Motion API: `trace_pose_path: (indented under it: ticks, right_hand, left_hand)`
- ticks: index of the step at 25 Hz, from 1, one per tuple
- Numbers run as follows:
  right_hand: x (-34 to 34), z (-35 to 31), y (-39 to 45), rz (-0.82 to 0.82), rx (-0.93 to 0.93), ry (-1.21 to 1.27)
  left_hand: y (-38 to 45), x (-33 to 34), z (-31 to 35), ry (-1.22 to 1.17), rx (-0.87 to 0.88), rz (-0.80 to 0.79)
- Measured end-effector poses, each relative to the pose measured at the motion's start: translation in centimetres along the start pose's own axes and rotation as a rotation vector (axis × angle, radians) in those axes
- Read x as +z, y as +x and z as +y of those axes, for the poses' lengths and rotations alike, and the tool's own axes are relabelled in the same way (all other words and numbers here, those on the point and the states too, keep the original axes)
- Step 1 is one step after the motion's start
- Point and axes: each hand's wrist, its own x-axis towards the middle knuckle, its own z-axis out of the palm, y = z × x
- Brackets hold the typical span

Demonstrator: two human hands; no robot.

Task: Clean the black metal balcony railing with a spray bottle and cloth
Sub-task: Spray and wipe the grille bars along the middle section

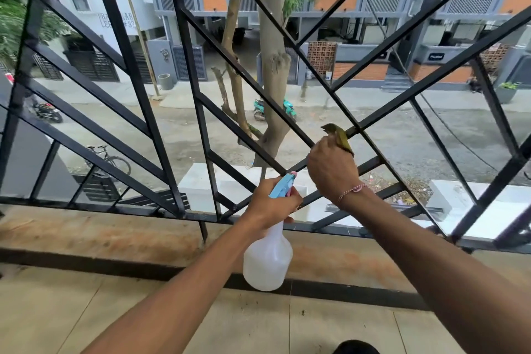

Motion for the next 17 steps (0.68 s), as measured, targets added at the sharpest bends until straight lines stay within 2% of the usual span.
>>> trace_pose_path:
  ticks: [5, 6, 7, 10, 13, 15, 16, 17]
  right_hand:
    - [0.4, 1.9, -2.8, 0.027, -0.063, -0.017]
    - [0.2, 1.3, -4.1, -0.007, -0.046, 0.049]
    - [0.1, 0.4, -5.1, -0.038, -0.017, 0.206]
    - [-0.5, -3.1, -6.6, 0.046, 0.222, 0.912]
    - [0.2, -6.4, -5.0, 0.210, 0.428, 1.218]
    - [1.2, -7.8, -2.6, 0.247, 0.406, 1.215]
    - [1.8, -8.4, -1.2, 0.189, 0.345, 1.108]
    - [2.6, -8.7, 0.1, 0.091, 0.272, 0.896]
  left_hand:
    - [-0.3, -2.5, -0.5, -0.016, -0.002, 0.022]
    - [-0.3, -3.1, -0.5, -0.019, -0.007, 0.037]
    - [-0.3, -3.6, -0.4, -0.019, -0.010, 0.051]
    - [-0.2, -4.2, -0.3, -0.016, -0.012, 0.069]
    - [-0.3, -4.3, -0.3, 0.005, -0.003, 0.087]
    - [-0.4, -4.7, -0.3, -0.001, 0.000, 0.102]
    - [-0.4, -4.9, -0.3, -0.014, 0.000, 0.109]
    - [-0.6, -5.2, -0.4, -0.026, -0.003, 0.114]
